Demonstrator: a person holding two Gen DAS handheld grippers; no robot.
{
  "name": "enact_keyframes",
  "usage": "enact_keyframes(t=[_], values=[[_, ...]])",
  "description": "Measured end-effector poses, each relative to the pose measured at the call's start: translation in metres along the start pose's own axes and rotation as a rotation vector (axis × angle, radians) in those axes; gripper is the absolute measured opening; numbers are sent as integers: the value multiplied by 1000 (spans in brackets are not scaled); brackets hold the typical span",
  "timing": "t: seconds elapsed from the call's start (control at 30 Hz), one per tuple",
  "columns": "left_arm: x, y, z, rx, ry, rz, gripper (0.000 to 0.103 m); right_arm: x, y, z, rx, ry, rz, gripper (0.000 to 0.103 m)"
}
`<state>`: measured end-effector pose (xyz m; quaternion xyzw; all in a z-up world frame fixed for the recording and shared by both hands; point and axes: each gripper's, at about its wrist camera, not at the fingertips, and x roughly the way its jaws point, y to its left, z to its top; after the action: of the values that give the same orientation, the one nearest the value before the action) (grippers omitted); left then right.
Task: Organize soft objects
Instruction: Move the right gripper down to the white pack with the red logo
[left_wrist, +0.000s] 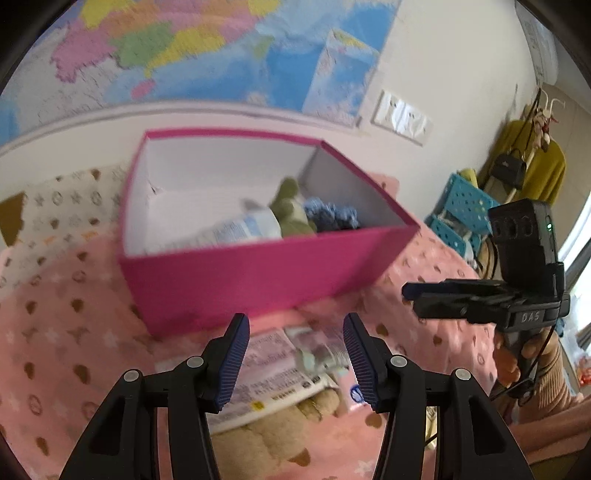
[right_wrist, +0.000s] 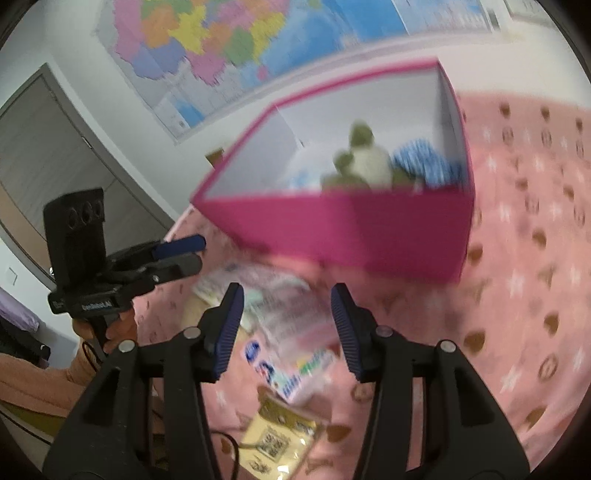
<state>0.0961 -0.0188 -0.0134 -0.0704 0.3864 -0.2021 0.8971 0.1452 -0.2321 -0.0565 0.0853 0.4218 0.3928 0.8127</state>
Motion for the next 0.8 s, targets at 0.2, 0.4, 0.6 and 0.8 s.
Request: enact_keyframes(t=[0.2, 0.4, 0.6, 0.8], values=[[20, -8, -11, 13, 70, -20, 54, 14, -6, -21, 18, 70, 14, 51], [29, -10, -13, 6, 103, -33, 54, 26, 5, -27, -81, 104, -59, 51], [34, -9, -18, 2, 130, -45, 54, 34, -4, -20, -88, 79, -113, 51], [41, -11, -17, 6, 148, -66, 54, 30, -15, -14, -30, 37, -74, 51]])
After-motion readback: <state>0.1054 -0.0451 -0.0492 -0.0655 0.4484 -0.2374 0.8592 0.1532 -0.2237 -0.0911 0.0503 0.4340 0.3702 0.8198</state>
